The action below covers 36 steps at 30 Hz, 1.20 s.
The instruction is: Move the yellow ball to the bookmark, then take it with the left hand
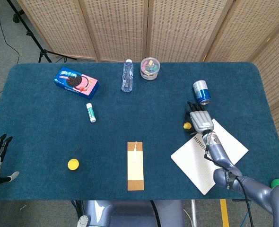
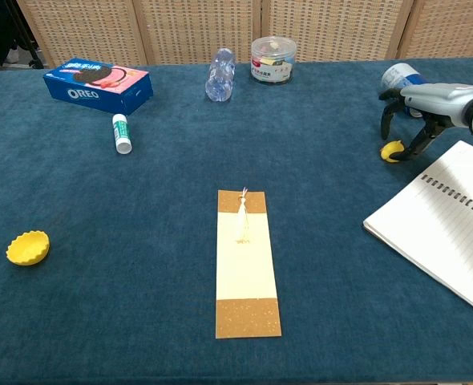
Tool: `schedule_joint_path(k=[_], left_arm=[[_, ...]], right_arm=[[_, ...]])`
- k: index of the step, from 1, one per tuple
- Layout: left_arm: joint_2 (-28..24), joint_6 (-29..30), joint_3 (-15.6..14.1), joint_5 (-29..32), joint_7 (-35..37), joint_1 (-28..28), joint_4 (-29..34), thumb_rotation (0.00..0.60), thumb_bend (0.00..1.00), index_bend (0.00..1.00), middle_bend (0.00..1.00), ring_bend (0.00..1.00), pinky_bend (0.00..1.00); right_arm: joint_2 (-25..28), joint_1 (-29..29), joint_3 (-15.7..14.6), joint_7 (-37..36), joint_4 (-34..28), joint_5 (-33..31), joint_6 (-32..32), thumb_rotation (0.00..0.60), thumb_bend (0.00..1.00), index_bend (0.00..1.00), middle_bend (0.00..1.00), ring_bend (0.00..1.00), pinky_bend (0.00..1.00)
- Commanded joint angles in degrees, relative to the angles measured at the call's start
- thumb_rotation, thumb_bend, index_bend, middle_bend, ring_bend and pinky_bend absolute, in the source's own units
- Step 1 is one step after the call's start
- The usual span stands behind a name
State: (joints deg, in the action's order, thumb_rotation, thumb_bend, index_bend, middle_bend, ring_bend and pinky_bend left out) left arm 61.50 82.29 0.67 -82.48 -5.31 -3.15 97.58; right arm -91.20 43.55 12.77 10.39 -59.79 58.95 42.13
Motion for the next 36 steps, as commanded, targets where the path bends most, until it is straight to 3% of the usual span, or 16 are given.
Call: schedule_joint_path(k=[1,7,13,18,21,26,31,36], left_arm=[[0.0,0.0,0.0,0.0,0.0,0.0,0.0,0.600,0.00,0.00,0.00,0.00,0.00],[0.0,-0.1,-0.1,-0.2,0.1,0.0,0.0,0.600,0.00,0.00,0.00,0.00,0.00],[-0.1,-0.1,-0.3,-0.4,0.1,0.0,0.1,0.600,0.00,0.00,0.00,0.00,0.00],[-0.2,-0.3,-0.4,-0.7,0.2,-0.1,0.2,0.600,0.00,0.00,0.00,0.00,0.00],[-0.3,-0.3,-0.7,-1.3,0.5,-0.2,0.4,0.600,0.00,0.00,0.00,0.00,0.00],[-0.7,-0.1,-1.1,-2.1,1.5,0.0,0.4,0.600,0.00,0.00,0.00,0.00,0.00],[-1.1,-0.1,-1.7,-3.3,2.9,0.0,-0.1,0.600,0.00,0.00,0.00,0.00,0.00],[-1.5,-0.5,-1.9,-3.5,4.2,0.0,-0.6,0.600,0.00,0.00,0.00,0.00,0.00]], right_arm=[[-0.3,0.1,-0.1,-0.6,0.6,0.3,-0.1,0.600,0.32,0.49,0.00,0.00,0.00],[0.0,-0.2,-0.2,-1.9,0.6,1.3,0.2,0.600,0.34,0.55,0.00,0.00,0.00],[1.2,-0.5,-0.3,-2.6,-1.9,2.8,1.4,0.600,0.35,0.55,0.00,0.00,0.00],[6.0,-0.9,-0.1,-3.3,-13.6,5.9,3.9,0.600,0.36,0.56,0.00,0.00,0.00],[8.2,0.5,0.4,1.5,-23.3,7.9,6.0,0.600,0.36,0.56,0.00,0.00,0.00],[6.2,4.3,1.4,11.7,-30.5,4.4,6.9,0.600,0.36,0.56,0.00,0.00,0.00],[-0.9,10.2,2.3,25.2,-32.5,-3.7,9.1,0.600,0.36,0.57,0.00,0.00,0.00],[-7.6,15.0,2.8,33.3,-31.7,-10.9,11.6,0.600,0.36,0.57,0.00,0.00,0.00]])
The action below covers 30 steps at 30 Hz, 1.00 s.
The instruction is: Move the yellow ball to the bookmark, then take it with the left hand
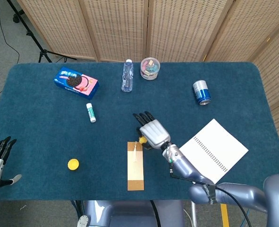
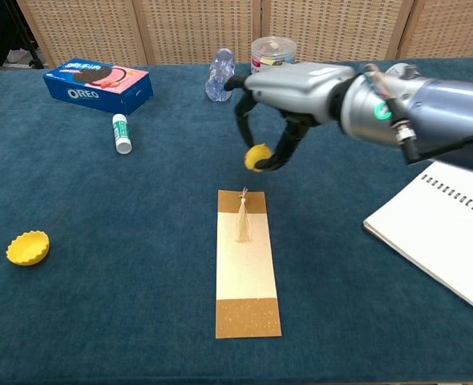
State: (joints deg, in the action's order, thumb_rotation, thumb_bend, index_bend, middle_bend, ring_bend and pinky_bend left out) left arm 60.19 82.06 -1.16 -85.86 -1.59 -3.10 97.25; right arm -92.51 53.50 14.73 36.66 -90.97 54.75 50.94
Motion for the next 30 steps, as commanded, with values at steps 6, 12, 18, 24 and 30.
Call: schedule_joint_path(k=[6,12,18,24,30], left_arm=[[-0.4,-0.7,-0.2,0.0,1.1,-0.3,-0.5,0.600,0.00,0.00,0.00,0.00,0.00],[-0.6,-0.6,-0.2,0.1,1.8,-0.1,-0.6,0.600,0.00,0.00,0.00,0.00,0.00],[-0.5,-0.9,-0.2,0.0,1.2,-0.3,-0.3,0.600,0.00,0.00,0.00,0.00,0.00],[-0.2,-1.2,-0.3,0.2,0.6,-0.4,-0.2,0.600,0.00,0.00,0.00,0.00,0.00],[-0.1,-1.2,-0.4,0.1,0.2,-0.4,0.0,0.600,0.00,0.00,0.00,0.00,0.00]], right_arm=[[-13.6,9.0,0.2,12.9,3.1,-13.4,5.2,0.600,0.36,0.57,0.00,0.00,0.00],[-15.9,10.1,-0.2,13.6,5.3,-15.7,6.0,0.600,0.36,0.57,0.00,0.00,0.00],[-15.1,9.5,-0.2,11.4,4.4,-17.6,5.0,0.600,0.36,0.57,0.00,0.00,0.00],[-14.6,9.1,-1.2,10.1,5.0,-17.2,5.0,0.600,0.36,0.57,0.00,0.00,0.00],[-14.9,8.8,-2.4,8.9,6.1,-16.4,4.7,0.600,0.36,0.57,0.00,0.00,0.00]])
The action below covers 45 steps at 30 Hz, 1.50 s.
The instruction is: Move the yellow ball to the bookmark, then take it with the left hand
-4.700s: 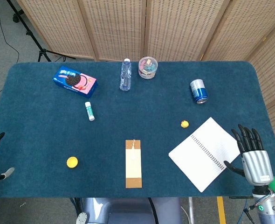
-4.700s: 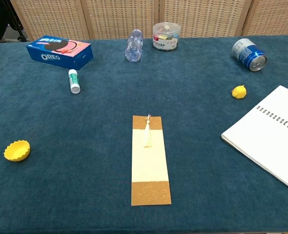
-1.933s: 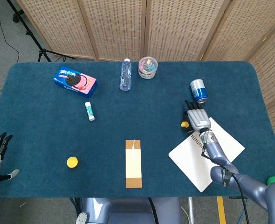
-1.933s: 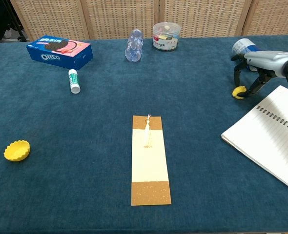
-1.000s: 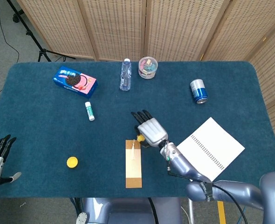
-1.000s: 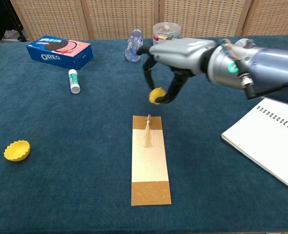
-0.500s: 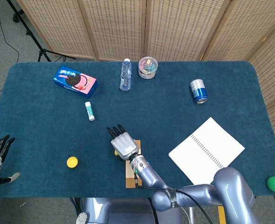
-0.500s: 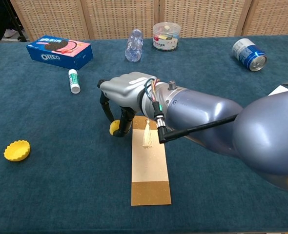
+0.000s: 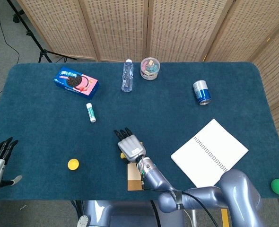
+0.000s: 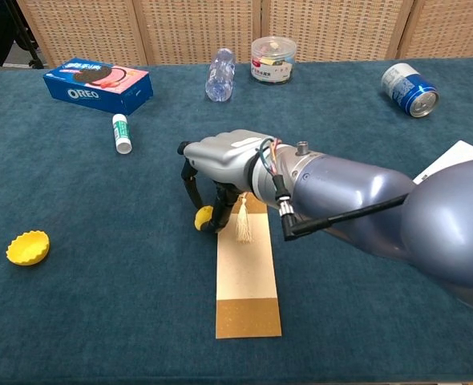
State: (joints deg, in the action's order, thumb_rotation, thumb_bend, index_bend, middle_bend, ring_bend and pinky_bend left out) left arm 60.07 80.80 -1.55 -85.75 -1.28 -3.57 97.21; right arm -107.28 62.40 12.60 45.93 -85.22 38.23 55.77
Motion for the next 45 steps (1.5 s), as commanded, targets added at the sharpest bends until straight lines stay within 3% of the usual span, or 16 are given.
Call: schedule_joint_path(k=[1,6,11,19,27,33,35,37,41,45], left_arm=[[0.0,0.1,0.0,0.0,-0.1,0.1,0.0,0.600,0.00,0.00,0.00,0.00,0.00],[-0.1,0.1,0.0,0.1,0.1,0.1,0.0,0.600,0.00,0.00,0.00,0.00,0.00],[-0.2,0.3,0.0,0.1,0.4,0.2,-0.1,0.600,0.00,0.00,0.00,0.00,0.00],[-0.1,0.5,-0.1,-0.2,0.2,0.2,-0.1,0.600,0.00,0.00,0.00,0.00,0.00],[-0.2,0.7,-0.2,-0.4,0.5,0.3,-0.2,0.600,0.00,0.00,0.00,0.00,0.00],[-0.6,1.0,-0.3,-1.0,1.5,0.4,-0.1,0.600,0.00,0.00,0.00,0.00,0.00],[-0.9,0.9,-0.4,-1.4,2.1,0.3,0.0,0.600,0.00,0.00,0.00,0.00,0.00],[-1.3,1.1,-0.3,-1.8,2.4,0.2,0.4,0.600,0.00,0.00,0.00,0.00,0.00],[-1.8,1.6,0.1,-2.3,1.3,-0.2,1.4,0.600,0.00,0.00,0.00,0.00,0.00],[-2.9,2.6,0.5,-3.3,-0.4,-0.3,3.4,0.600,0.00,0.00,0.00,0.00,0.00]], right_arm=[[-0.2,-0.2,-0.4,-0.5,0.5,0.3,-0.2,0.600,0.36,0.57,0.00,0.00,0.00],[-0.4,-0.5,-1.1,-1.1,1.3,0.7,-0.2,0.600,0.36,0.55,0.00,0.00,0.00],[0.0,-0.6,-1.1,-1.2,0.6,1.1,0.1,0.600,0.36,0.43,0.00,0.00,0.00],[1.3,-0.8,-1.6,-0.6,-1.4,1.3,0.9,0.600,0.36,0.40,0.00,0.00,0.00],[5.9,-1.1,-1.0,2.3,-9.9,1.1,4.5,0.600,0.36,0.33,0.00,0.00,0.00],[17.0,-3.1,-1.5,6.1,-25.5,4.5,11.3,0.600,0.29,0.27,0.00,0.00,0.00],[21.8,-5.4,-3.0,5.5,-29.6,9.0,14.1,0.600,0.10,0.22,0.00,0.00,0.00],[28.2,-9.5,-5.6,2.1,-32.4,16.4,17.2,0.600,0.00,0.17,0.00,0.00,0.00],[36.7,-15.9,-8.9,-7.4,-30.9,26.5,20.7,0.600,0.00,0.11,0.00,0.00,0.00],[43.4,-22.9,-11.0,-24.1,-21.7,35.4,24.7,0.600,0.00,0.11,0.00,0.00,0.00]])
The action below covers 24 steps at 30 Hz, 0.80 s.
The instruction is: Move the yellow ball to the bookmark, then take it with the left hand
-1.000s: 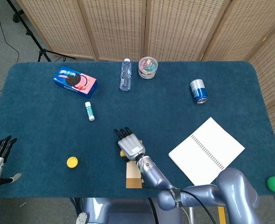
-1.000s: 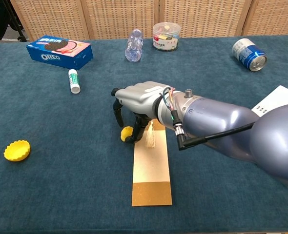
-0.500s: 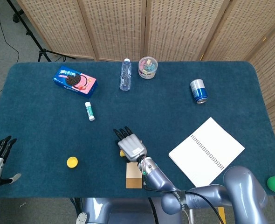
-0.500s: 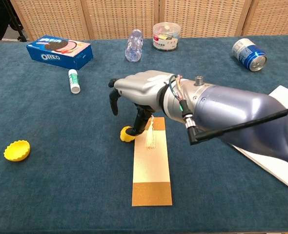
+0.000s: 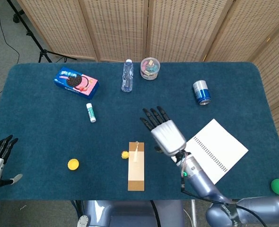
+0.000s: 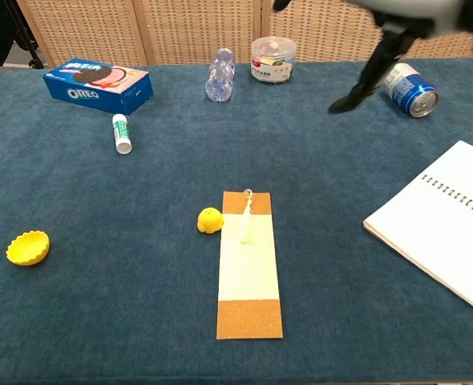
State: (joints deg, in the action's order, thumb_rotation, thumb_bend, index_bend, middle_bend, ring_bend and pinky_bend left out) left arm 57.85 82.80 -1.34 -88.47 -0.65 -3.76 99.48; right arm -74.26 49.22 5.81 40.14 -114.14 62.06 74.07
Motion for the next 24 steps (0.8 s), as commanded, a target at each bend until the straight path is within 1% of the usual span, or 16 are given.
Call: schedule_joint_path(k=[1,2,3,6,8,9,10,14,16,17,19,21,24], left_arm=[[-0.9,0.6,0.3,-0.7,-1.5,-0.2,1.6,0.600,0.00,0.00,0.00,0.00,0.00],[-1.2,0.6,0.4,-0.8,-1.9,-0.4,2.2,0.600,0.00,0.00,0.00,0.00,0.00],[-1.6,0.4,0.6,-1.1,-2.5,-0.7,2.9,0.600,0.00,0.00,0.00,0.00,0.00],[-2.9,-1.3,1.0,-1.2,-3.3,-2.2,4.5,0.600,0.00,0.00,0.00,0.00,0.00],[-4.7,-4.5,1.4,-1.2,-2.3,-4.3,6.8,0.600,0.00,0.00,0.00,0.00,0.00],[-6.3,-7.1,2.0,-1.4,-2.3,-6.4,9.1,0.600,0.00,0.00,0.00,0.00,0.00],[-7.2,-9.1,2.4,-1.2,-2.9,-7.8,10.7,0.600,0.00,0.00,0.00,0.00,0.00],[-9.3,-17.6,4.4,1.1,-6.9,-13.9,17.4,0.600,0.00,0.00,0.00,0.00,0.00],[-8.5,-22.9,5.9,2.3,-9.5,-18.2,19.7,0.600,0.00,0.00,0.00,0.00,0.00],[-8.1,-24.0,6.3,3.0,-10.3,-19.1,19.9,0.600,0.00,0.00,0.00,0.00,0.00],[-6.2,-27.2,7.2,4.1,-12.9,-22.1,20.4,0.600,0.00,0.03,0.00,0.00,0.00],[-2.0,-31.5,8.4,6.5,-16.3,-26.3,20.7,0.600,0.00,0.09,0.00,0.00,0.00],[3.7,-33.7,9.6,12.3,-22.8,-30.0,19.9,0.600,0.00,0.12,0.00,0.00,0.00]], right_arm=[[11.2,-11.1,-4.6,-22.1,9.9,12.7,7.1,0.600,0.00,0.11,0.00,0.00,0.00],[11.8,-12.6,-4.9,-25.9,12.7,13.5,7.7,0.600,0.00,0.11,0.00,0.00,0.00],[12.1,-14.6,-5.3,-30.8,16.8,14.2,8.8,0.600,0.00,0.11,0.00,0.00,0.00],[11.2,-18.9,-6.4,-38.8,24.9,13.9,10.2,0.600,0.00,0.11,0.00,0.00,0.00],[10.4,-22.6,-7.3,-44.7,28.6,12.8,10.8,0.600,0.00,0.11,0.00,0.00,0.00],[9.7,-25.7,-7.9,-48.6,30.4,12.4,12.1,0.600,0.00,0.11,0.00,0.00,0.00],[9.3,-27.5,-8.3,-50.4,31.0,12.7,13.4,0.600,0.00,0.11,0.00,0.00,0.00],[7.8,-32.7,-9.0,-53.6,31.9,14.8,17.8,0.600,0.00,0.10,0.00,0.00,0.00],[7.2,-35.0,-9.0,-54.0,31.7,15.9,20.1,0.600,0.00,0.10,0.00,0.00,0.00],[7.1,-35.4,-8.9,-54.0,31.6,16.2,20.6,0.600,0.00,0.11,0.00,0.00,0.00],[6.8,-36.6,-8.7,-53.9,31.3,17.0,21.7,0.600,0.00,0.11,0.00,0.00,0.00],[7.2,-37.7,-8.5,-52.9,30.4,18.5,23.0,0.600,0.00,0.10,0.00,0.00,0.00],[7.7,-38.4,-8.1,-51.9,28.8,20.4,24.1,0.600,0.00,0.11,0.00,0.00,0.00]])
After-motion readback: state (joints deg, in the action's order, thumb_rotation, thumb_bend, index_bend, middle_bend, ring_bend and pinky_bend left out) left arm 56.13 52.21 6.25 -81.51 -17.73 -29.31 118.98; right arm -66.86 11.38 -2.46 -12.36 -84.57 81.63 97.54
